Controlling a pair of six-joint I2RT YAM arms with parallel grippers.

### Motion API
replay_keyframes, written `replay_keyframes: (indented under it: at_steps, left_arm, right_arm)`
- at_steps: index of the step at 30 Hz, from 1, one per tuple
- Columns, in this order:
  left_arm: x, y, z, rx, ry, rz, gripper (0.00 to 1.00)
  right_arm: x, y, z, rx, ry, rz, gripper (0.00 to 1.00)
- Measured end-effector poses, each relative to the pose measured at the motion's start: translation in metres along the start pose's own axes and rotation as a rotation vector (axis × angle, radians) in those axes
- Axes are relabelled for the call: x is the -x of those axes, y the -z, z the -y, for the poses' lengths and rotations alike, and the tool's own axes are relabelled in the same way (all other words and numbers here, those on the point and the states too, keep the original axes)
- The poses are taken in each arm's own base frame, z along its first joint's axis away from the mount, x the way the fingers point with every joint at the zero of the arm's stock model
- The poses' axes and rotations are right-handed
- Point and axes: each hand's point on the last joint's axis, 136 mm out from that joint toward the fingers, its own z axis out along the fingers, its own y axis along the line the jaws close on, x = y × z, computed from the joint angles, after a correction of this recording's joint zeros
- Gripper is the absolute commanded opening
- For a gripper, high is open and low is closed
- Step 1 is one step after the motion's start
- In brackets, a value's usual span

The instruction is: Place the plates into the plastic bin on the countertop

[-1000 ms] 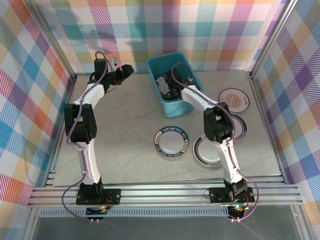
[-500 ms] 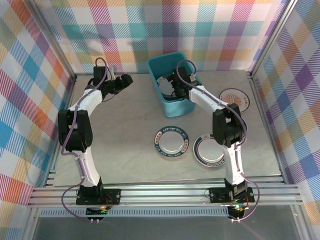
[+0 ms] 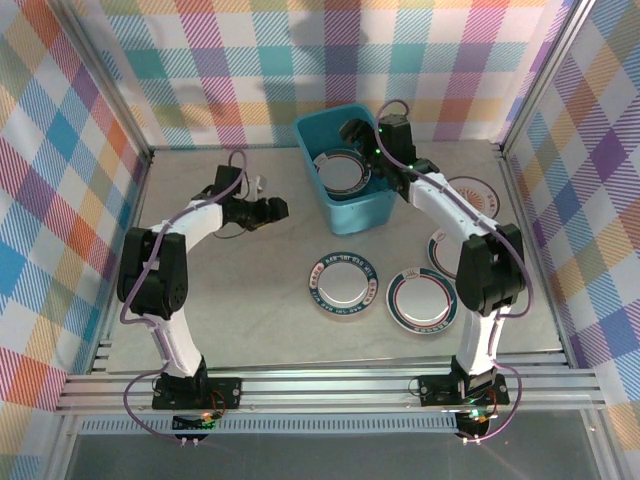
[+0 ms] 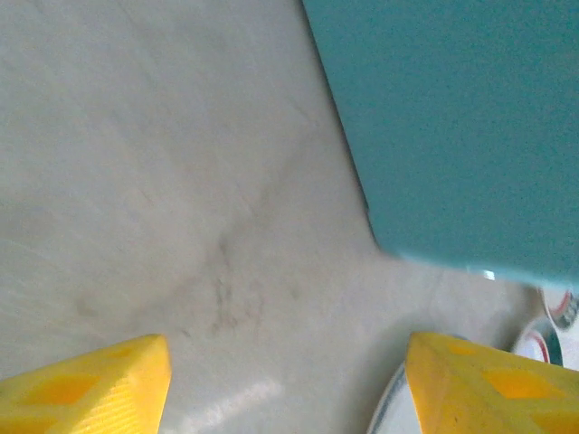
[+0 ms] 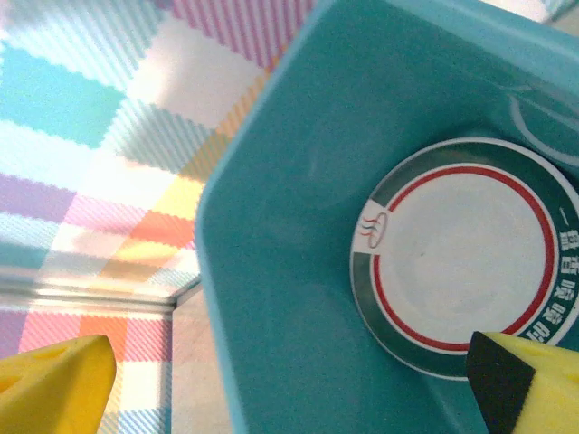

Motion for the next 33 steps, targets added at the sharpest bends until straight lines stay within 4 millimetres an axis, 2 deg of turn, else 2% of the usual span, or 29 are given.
replay_keyframes:
  at_steps: [5,12,21,25,33]
  left_arm:
    - [-0.038,-0.017,0.028,-0.065,-0.051,-0.110,0.67]
    - [-0.080,-0.031,0.063,-0.111,-0.131,-0.235,0.65]
    - [-0.125,-0.048,0.071,-0.087,-0.172,-0.372,0.64]
    - [-0.136,-0.051,0.073,-0.070,-0.194,-0.399,0.63]
    - [-0.138,-0.057,0.071,-0.062,-0.207,-0.418,0.62]
  right_arm:
    - [0.008,0.027,-0.011,0.063,0.079,0.000,0.97]
    - [0.013,0.056,0.007,0.066,0.148,-0.002,0.96]
    - [0.002,0.082,0.009,0.104,0.221,-0.021,0.95]
    - [0.000,0.088,0.010,0.124,0.226,-0.022,0.95]
    - [-0.010,0.091,0.023,0.110,0.218,-0.053,0.94]
